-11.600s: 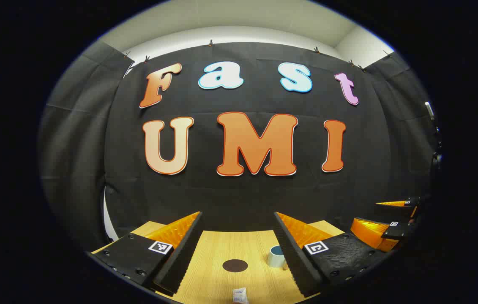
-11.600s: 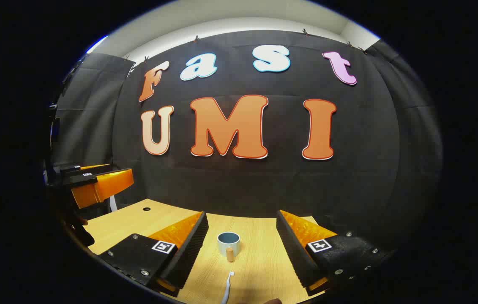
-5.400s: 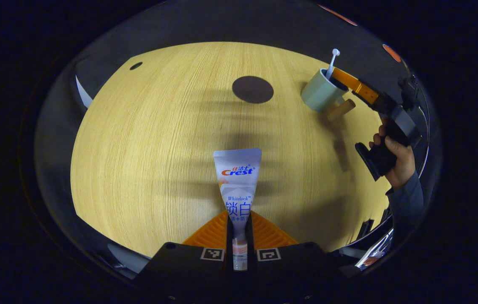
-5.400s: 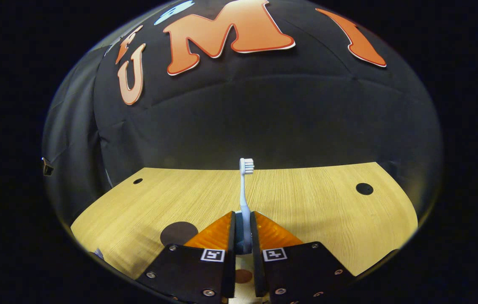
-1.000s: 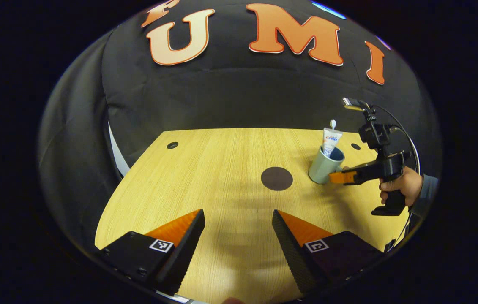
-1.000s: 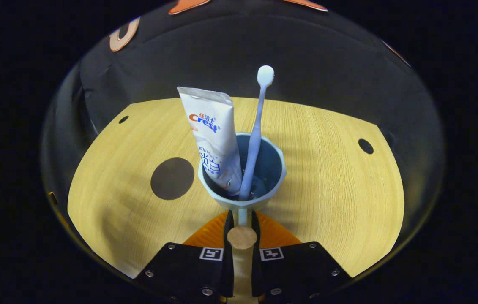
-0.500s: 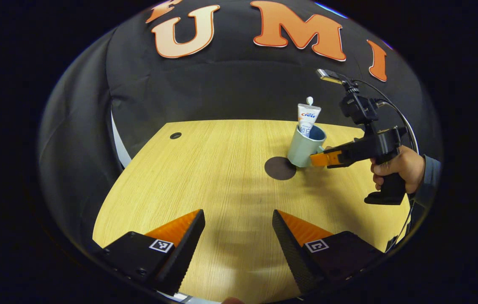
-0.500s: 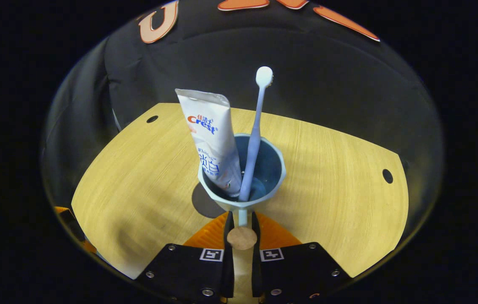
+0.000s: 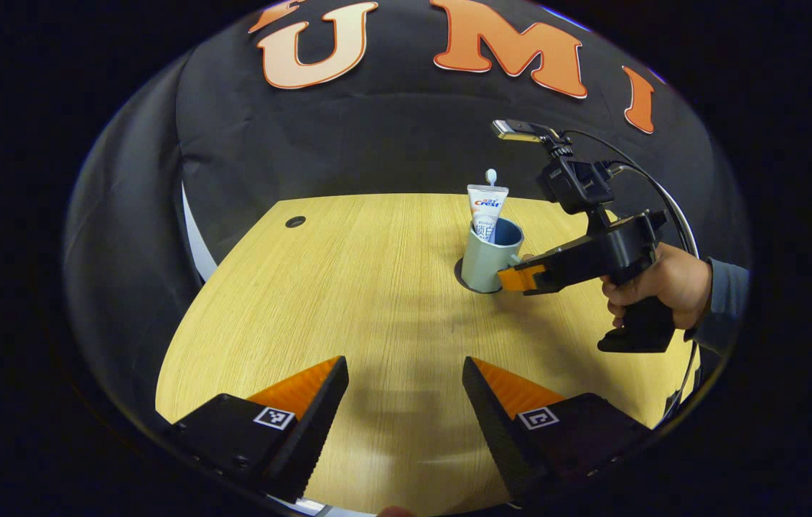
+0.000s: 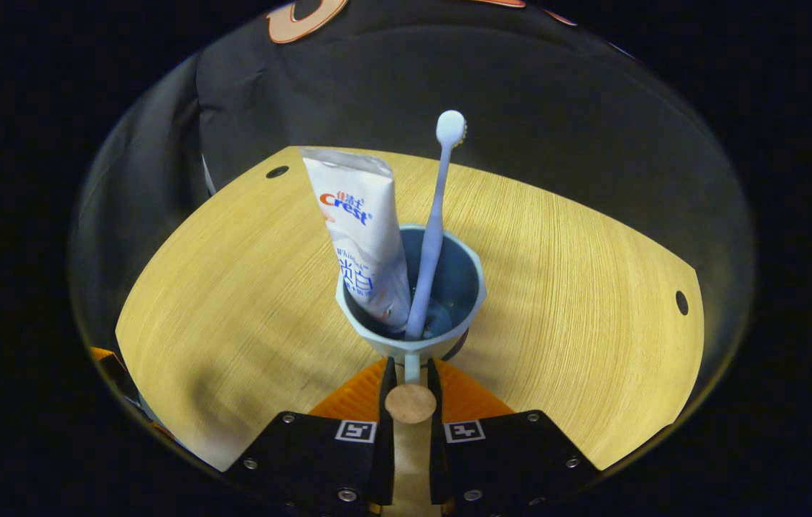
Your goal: Put the toothbrush and toothpaste on the desktop into the cup, then pick up the cup and place it on the coaster on the desktop.
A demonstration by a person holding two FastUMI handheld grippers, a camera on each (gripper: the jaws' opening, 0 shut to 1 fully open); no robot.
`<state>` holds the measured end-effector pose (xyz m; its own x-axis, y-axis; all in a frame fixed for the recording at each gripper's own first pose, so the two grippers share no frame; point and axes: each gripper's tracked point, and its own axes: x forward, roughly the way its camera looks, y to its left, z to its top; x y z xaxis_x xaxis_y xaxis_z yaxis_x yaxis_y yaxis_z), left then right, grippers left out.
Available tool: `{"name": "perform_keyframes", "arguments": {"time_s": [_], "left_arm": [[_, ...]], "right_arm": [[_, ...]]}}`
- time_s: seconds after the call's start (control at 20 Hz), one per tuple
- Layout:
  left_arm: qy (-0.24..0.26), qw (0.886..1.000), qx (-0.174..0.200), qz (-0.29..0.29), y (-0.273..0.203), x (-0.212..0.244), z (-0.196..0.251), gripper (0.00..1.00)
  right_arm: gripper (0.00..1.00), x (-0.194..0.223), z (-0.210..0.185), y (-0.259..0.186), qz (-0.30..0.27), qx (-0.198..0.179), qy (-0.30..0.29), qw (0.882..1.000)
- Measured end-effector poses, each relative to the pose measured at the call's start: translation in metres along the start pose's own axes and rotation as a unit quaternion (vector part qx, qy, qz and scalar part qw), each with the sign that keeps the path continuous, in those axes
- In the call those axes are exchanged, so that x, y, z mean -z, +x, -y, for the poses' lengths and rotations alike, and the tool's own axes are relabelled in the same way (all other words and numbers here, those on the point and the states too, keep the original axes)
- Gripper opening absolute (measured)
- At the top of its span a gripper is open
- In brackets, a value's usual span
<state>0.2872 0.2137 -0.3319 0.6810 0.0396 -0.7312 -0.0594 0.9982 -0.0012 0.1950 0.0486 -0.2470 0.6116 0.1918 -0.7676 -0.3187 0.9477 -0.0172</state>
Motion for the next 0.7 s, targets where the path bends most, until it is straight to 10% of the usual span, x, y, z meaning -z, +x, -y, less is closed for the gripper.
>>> {"name": "perform_keyframes", "arguments": {"time_s": [0.2, 0.45, 0.7], "left_arm": [[0.015, 1.0, 0.004, 0.009, 0.02, 0.003, -0.014, 0.97], [0.025, 0.998, 0.004, 0.054, 0.059, -0.028, -0.013, 0.96], [0.018, 0.992, -0.014, 0.126, 0.031, -0.062, 0.011, 0.96]], "right_arm": [[0.38, -0.012, -0.007, -0.015, 0.03, -0.012, 0.031, 0.999], [0.95, -0.018, -0.003, -0.081, 0.097, -0.023, 0.021, 0.995], [0.98, -0.016, 0.045, -0.175, 0.202, 0.04, 0.024, 0.978]]}}
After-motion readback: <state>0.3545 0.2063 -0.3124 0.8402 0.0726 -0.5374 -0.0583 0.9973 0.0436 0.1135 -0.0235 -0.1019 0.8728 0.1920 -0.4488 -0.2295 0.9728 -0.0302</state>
